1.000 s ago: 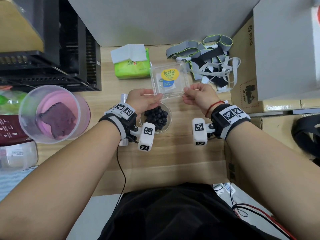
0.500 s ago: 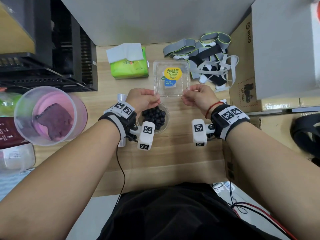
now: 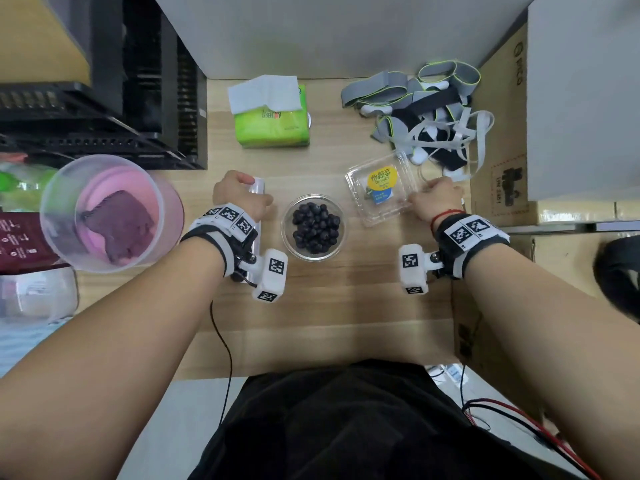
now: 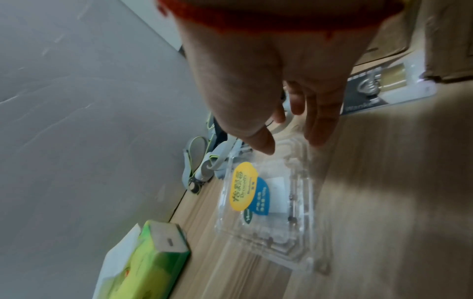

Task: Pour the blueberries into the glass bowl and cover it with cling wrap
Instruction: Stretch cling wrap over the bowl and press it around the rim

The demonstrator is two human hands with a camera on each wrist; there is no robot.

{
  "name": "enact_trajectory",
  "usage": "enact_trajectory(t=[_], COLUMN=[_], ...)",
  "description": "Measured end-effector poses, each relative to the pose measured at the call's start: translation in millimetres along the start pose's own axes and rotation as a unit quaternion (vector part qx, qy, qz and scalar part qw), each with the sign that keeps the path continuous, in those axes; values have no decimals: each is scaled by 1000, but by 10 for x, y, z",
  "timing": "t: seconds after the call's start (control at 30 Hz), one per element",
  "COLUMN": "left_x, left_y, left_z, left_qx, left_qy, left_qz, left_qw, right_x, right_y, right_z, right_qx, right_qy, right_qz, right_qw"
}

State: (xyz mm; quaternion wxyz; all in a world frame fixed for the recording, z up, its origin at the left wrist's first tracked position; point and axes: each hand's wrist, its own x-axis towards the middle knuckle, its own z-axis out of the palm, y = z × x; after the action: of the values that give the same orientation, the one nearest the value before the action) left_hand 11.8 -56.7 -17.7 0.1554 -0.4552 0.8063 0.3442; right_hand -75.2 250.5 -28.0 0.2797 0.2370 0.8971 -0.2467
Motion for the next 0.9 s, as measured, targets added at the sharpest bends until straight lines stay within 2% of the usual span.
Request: enact_trajectory(t=[0.1,0.2,0.33,0.43,0.5,0.63,0.73,0.83,0.9], left_x=[3,-60,-124,-147,-159,-200,-228,-228,-224], left_y=[-158,-284,-475,-584,-611,-529,-368,-229,-183], left_z=[-88,-107,-33,-14,-22,-37,-22,27,82], left_qx=[60,97,117,103,92,-19,-99,-92,-63], left_qy=[-46,-120,-142,-159,-179,-187,-198,-200,-202], left_qz=[-34,-30,-3,2,-16,-55,-59,-35,-9], left_qw=[997,988,983,982,979,981,973,975,977], right_x=[-22,-54,-114,-189,-222,-307,-365,-420,-441], right_y=[-152,-354,-433,-347,-285,-208,-169,-155,-161], right_z=[11,109,243,301,316,322,351,407,400], right_qx=[-3,-22,-80,-183,-195,-188,-165,-124,-111], right_qy=[29,24,6,-5,-4,-33,-64,-134,-131], right_qz=[-44,-93,-97,-101,-105,-99,-93,-71,-54], right_qw=[999,995,992,978,975,977,980,981,984])
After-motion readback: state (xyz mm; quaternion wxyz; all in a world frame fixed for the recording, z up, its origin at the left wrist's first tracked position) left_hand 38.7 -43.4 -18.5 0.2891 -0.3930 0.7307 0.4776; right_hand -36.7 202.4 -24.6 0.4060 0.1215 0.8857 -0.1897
